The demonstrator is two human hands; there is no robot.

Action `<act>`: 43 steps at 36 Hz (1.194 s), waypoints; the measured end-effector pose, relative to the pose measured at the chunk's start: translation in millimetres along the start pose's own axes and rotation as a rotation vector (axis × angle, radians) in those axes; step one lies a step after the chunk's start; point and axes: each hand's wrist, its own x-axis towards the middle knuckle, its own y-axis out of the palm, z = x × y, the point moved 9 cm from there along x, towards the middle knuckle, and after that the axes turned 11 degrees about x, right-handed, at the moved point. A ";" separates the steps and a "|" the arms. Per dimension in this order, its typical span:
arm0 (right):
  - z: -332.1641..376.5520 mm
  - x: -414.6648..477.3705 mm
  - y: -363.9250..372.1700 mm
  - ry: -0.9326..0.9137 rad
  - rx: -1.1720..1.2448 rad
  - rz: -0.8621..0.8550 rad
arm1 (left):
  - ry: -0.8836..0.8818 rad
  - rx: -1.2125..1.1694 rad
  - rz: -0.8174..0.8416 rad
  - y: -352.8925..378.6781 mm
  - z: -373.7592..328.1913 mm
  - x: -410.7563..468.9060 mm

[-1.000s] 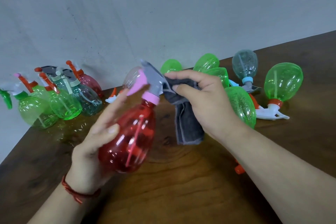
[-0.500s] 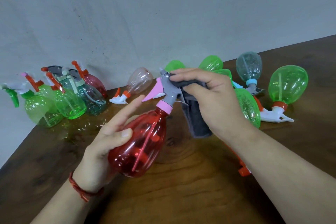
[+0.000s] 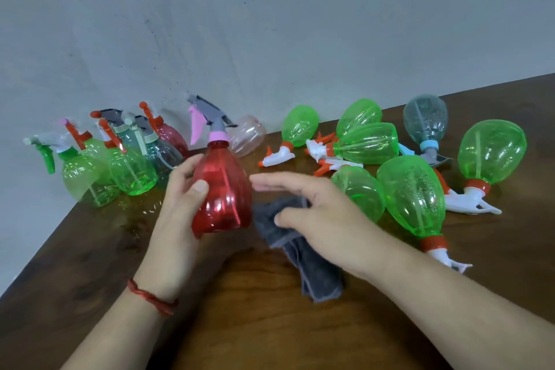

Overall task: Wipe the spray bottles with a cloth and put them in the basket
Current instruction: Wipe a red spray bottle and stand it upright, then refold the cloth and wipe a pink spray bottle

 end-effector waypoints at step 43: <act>-39.1 164.6 265.2 0.230 -0.243 0.286 | -0.315 0.737 -0.807 -273.3 39.5 4.4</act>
